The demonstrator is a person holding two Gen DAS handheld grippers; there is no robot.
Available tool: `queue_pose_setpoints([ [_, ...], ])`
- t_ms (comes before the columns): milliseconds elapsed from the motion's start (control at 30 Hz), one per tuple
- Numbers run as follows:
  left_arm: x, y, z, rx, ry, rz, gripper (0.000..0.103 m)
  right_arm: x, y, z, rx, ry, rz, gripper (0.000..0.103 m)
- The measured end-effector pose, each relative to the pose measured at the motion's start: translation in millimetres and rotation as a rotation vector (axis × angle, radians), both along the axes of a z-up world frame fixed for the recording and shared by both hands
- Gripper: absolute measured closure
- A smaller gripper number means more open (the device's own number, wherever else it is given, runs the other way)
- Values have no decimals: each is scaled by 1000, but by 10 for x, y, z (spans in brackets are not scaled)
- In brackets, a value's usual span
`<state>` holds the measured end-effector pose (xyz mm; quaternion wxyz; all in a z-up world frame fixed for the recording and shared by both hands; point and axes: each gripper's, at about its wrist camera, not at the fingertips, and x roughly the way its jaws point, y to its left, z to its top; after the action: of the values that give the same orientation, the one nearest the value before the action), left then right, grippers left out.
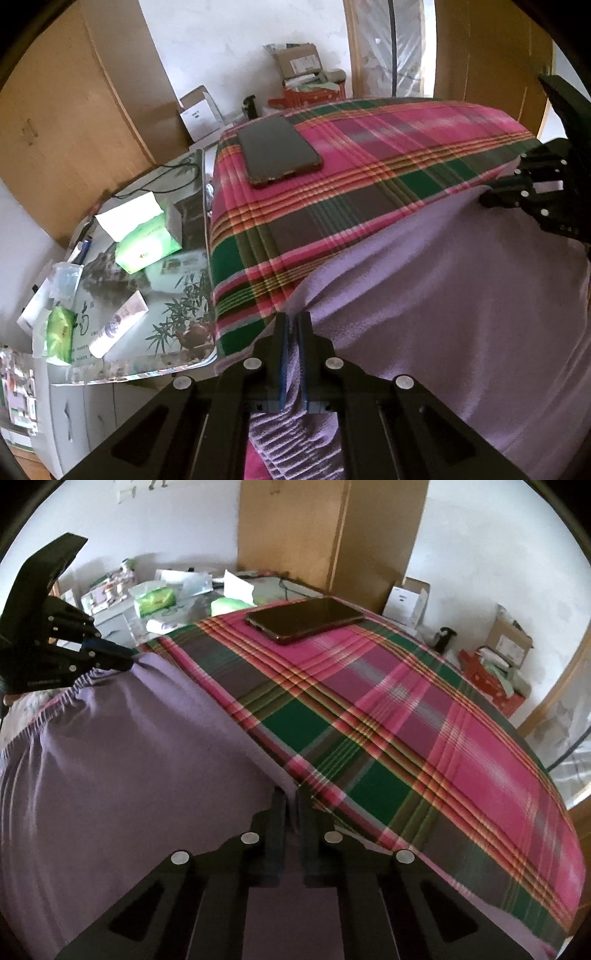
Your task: Fold clothes
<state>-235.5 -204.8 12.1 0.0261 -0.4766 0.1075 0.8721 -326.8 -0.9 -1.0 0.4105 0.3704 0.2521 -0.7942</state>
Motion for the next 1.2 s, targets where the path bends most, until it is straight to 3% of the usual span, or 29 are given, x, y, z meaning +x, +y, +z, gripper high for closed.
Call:
queue_pose_setpoints([
  [467,199,-11,311,15,88,16,98,614,142,636,-73,73,-25,99],
  [967,746,156,590,-45,187,-45,98,1248,335,884,-105,95,-70,99],
  [1200,997,168,692,-50,214,-40,99,1694,362,1041,-118,133,-34,99],
])
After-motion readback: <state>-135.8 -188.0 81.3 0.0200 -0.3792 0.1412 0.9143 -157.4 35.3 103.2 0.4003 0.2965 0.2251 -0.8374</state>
